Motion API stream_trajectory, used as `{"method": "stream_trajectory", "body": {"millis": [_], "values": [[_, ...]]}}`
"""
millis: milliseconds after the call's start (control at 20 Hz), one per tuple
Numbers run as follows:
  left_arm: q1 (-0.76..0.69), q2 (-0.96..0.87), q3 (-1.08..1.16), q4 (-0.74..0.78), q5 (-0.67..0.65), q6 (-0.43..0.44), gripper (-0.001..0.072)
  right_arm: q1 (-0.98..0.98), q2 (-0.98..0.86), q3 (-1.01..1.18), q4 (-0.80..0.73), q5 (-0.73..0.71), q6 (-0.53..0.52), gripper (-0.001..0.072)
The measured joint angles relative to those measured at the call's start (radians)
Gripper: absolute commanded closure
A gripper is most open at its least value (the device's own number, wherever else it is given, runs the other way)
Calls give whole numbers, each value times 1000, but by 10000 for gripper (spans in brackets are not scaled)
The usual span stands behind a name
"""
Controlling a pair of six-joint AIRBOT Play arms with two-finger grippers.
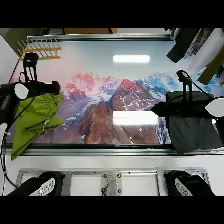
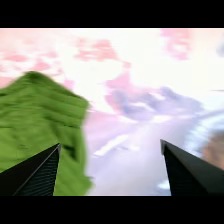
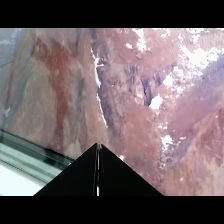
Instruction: Fold the clothes and pants, and hang the long-sleeved shirts on hangers.
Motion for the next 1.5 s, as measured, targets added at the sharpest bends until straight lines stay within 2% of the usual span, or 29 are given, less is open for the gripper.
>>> {"method": "stream_trajectory", "body": {"millis": [200, 500, 550, 600, 650, 700, 850, 1000, 1250, 1450, 1500], "values": [[72, -194, 95, 112, 8, -35, -1, 0, 0, 0, 0, 0, 0, 680], [101, -431, 140, 160, 6, -48, 2, 0, 0, 0, 0, 0, 0, 681], [102, -451, 142, 163, 0, -50, 193, 0, 0, 0, 0, 0, 0, 680], [103, -465, 143, 164, -6, -51, 445, 0, 0, 0, 0, 0, 0, 680], [104, -472, 145, 167, -14, -53, 649, 0, 0, 0, 0, 0, 0, 680], [105, -473, 145, 169, -27, -55, 703, 0, 0, 0, 0, 0, 0, 680], [87, -426, 148, 169, -43, -57, 702, 0, 0, 0, 0, 0, 0, 680], [0, -327, 180, 163, -45, -59, 703, 0, 0, 0, 0, 0, 0, 680], [-305, -174, 243, 94, -50, -61, 703, 0, 0, 0, 0, 0, 0, 680], [-580, -160, 255, 27, -40, -63, 697, 0, 0, 0, 1, 0, 0, 680], [-635, -170, 256, 17, -39, -63, 421, 0, 0, 0, 1, 0, 0, 680]]}}
